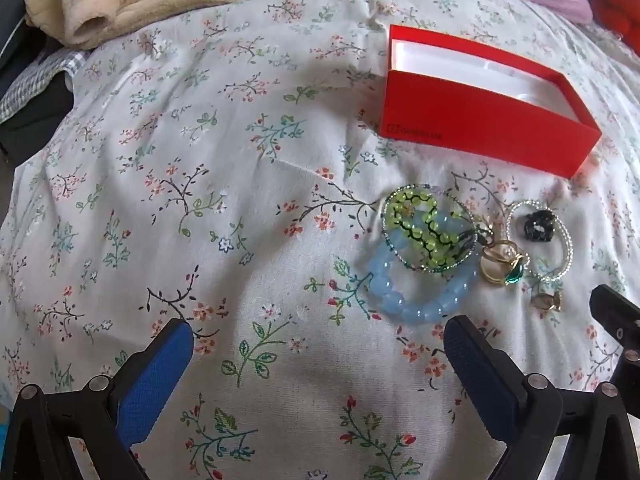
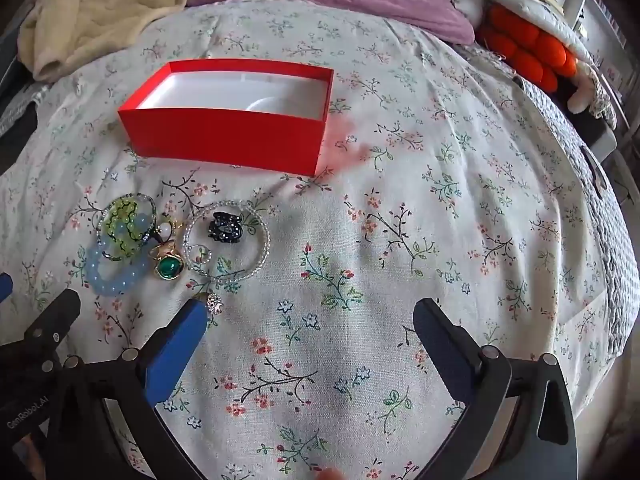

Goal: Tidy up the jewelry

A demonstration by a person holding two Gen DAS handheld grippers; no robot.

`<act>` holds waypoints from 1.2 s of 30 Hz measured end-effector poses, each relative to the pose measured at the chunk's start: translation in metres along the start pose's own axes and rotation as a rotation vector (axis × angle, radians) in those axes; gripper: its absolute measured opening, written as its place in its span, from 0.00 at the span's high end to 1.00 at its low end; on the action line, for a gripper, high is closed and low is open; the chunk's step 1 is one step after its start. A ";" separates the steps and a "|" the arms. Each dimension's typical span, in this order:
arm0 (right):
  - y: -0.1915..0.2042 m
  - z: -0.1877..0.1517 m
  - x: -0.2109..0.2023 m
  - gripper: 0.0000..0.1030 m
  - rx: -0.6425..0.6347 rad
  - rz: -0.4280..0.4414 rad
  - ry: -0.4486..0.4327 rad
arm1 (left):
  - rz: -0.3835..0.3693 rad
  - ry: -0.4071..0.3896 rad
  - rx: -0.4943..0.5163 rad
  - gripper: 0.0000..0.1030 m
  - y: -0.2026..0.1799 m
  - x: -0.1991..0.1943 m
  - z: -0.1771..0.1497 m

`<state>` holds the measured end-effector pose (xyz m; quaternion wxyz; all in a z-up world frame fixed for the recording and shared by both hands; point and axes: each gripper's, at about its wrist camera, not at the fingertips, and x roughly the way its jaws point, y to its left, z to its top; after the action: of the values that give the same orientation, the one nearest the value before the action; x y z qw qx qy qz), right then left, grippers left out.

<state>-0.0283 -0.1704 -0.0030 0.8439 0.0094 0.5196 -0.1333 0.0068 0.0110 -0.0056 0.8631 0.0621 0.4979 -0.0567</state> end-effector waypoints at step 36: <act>-0.001 0.000 0.003 0.00 0.010 0.015 0.012 | 0.017 0.000 0.002 0.00 0.001 0.005 -0.001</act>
<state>-0.0270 -0.1718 -0.0057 0.8416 0.0181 0.5240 -0.1296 0.0087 0.0122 -0.0102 0.8635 0.0672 0.4974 -0.0497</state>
